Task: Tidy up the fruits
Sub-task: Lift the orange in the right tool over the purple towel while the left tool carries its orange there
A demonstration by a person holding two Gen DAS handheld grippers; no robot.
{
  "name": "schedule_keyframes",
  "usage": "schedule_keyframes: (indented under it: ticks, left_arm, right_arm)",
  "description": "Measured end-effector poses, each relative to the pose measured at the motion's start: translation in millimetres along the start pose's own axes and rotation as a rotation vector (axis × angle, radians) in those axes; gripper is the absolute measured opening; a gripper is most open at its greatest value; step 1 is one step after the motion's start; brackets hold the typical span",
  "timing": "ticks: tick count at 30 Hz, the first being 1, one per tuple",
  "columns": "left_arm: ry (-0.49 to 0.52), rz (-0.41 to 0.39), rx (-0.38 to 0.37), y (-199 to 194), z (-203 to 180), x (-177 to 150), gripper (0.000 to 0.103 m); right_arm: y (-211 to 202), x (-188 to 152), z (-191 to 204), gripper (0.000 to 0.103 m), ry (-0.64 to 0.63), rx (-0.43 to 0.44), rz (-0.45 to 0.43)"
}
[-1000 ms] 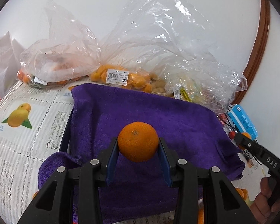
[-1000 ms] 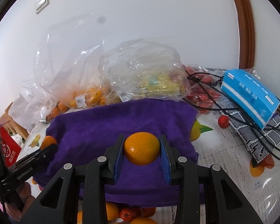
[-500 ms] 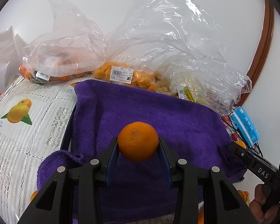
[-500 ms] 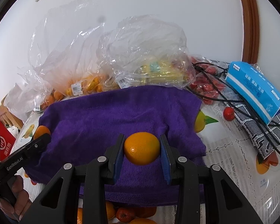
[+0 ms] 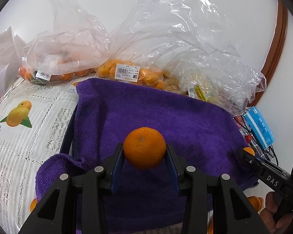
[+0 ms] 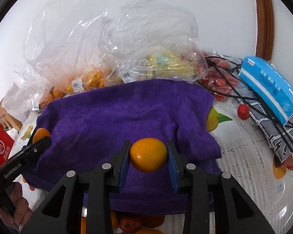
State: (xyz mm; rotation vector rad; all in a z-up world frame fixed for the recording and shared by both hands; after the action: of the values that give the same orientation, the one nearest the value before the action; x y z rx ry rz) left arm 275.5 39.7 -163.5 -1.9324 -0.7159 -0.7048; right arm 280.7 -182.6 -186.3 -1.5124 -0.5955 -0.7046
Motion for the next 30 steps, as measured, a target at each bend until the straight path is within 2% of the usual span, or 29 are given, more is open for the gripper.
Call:
schedule_keyframes:
  ticks: [30]
  left_arm:
    - [-0.005, 0.052, 0.022, 10.5, 2.2, -3.3, 0.039]
  right_arm:
    - [10.1, -5.8, 7.7, 0.036, -0.041, -0.007, 0.047]
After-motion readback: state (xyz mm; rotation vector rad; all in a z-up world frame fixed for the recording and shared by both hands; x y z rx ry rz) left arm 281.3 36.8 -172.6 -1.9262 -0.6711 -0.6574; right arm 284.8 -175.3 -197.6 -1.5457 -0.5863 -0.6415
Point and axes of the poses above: each gripper's, at about its wrist camera, not at the fingertips, and y roughly the way its jaws point, z to its left, x to its top, the point moved 5 cm from there along y, roughly the way its jaws point, and after that the axes turned 13 degrees about -x, right-handed, at the moved point
